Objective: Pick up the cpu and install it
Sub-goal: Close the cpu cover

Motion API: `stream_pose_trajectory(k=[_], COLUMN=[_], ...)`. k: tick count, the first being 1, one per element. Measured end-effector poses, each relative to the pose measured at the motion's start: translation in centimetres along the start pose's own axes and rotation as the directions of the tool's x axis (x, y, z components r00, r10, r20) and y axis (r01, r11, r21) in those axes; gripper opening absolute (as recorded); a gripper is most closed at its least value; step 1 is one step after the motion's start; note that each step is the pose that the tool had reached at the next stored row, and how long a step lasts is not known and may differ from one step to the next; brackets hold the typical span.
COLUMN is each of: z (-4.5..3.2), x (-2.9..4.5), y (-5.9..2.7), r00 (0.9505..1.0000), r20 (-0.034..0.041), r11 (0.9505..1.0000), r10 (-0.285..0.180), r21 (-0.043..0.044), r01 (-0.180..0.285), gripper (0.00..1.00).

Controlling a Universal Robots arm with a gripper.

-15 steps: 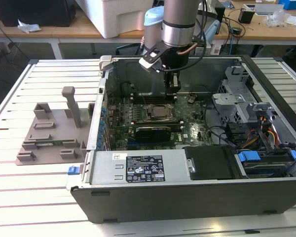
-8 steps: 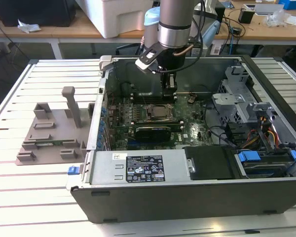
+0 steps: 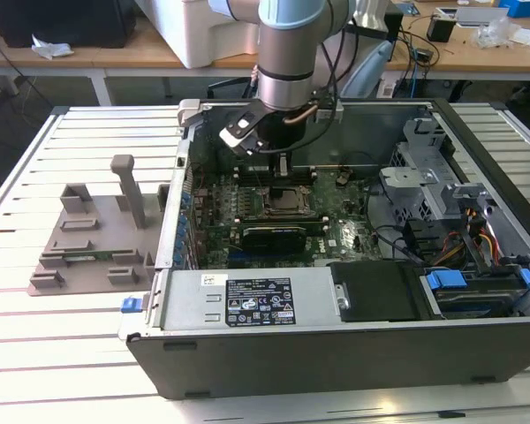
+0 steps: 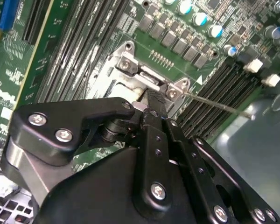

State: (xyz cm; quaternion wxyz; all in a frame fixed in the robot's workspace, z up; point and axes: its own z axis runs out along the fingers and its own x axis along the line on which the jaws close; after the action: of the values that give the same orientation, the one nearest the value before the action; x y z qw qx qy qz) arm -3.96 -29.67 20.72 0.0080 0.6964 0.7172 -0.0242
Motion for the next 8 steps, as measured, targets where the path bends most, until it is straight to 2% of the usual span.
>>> stream_pose_trajectory(k=[2, 8], z=[0.31, 0.18], x=[0.01, 0.04], y=[-0.35, -0.29], r00=[1.0, 1.0], r20=[0.0007, -0.0014], r11=[1.0, 1.0], r10=[0.0, 0.0], r21=[0.0005, -0.0011], r01=[0.0, 0.0], gripper=[0.11, 0.11])
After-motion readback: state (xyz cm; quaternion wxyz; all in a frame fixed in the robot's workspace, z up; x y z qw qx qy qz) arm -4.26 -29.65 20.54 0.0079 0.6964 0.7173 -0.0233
